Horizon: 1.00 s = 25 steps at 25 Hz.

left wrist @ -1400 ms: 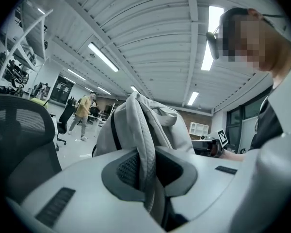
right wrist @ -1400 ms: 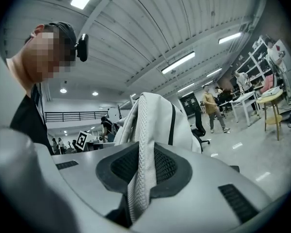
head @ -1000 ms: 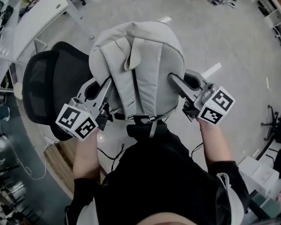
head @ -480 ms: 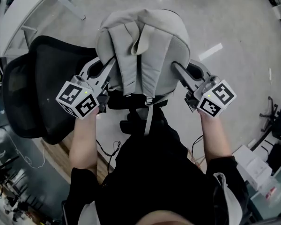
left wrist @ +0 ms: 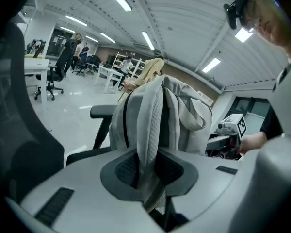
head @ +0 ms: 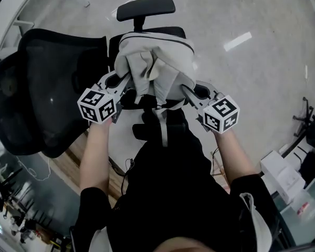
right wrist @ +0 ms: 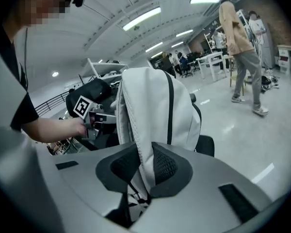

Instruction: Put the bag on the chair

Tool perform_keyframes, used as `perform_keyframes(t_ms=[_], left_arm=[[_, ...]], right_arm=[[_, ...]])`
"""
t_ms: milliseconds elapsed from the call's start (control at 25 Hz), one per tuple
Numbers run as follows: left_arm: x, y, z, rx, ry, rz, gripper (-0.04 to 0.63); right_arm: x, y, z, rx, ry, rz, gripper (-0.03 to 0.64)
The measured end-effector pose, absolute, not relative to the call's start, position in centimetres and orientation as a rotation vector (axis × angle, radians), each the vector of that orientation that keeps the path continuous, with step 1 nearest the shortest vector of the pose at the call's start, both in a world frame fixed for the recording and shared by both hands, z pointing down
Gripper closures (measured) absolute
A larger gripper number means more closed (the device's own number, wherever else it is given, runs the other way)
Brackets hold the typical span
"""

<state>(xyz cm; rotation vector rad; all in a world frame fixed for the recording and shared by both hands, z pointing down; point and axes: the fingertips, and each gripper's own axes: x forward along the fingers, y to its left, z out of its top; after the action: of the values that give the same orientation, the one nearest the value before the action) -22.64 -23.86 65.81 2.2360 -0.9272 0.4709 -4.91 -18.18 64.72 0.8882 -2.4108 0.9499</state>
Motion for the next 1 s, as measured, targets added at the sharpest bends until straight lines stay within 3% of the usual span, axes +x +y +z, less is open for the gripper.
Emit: perform_keyframes(t_ms=[160, 360, 1000], left_arm=[[-22.1, -20.1, 65.3, 2.196, -0.904, 0.457, 0.526], [-21.3, -23.2, 60.3, 2.243, -0.967, 0.400, 0.531], [-21.4, -32.6, 34.4, 2.619, -1.160, 0.105, 0.534]], right_arm=[[-4.0, -14.8, 64.6, 0.914, -2.398, 1.103, 0.548], [-4.0, -19.0, 59.5, 0.991, -2.487, 1.021, 0.549], [-3.7, -30.7, 34.2, 1.037, -2.894, 0.465, 0.549]])
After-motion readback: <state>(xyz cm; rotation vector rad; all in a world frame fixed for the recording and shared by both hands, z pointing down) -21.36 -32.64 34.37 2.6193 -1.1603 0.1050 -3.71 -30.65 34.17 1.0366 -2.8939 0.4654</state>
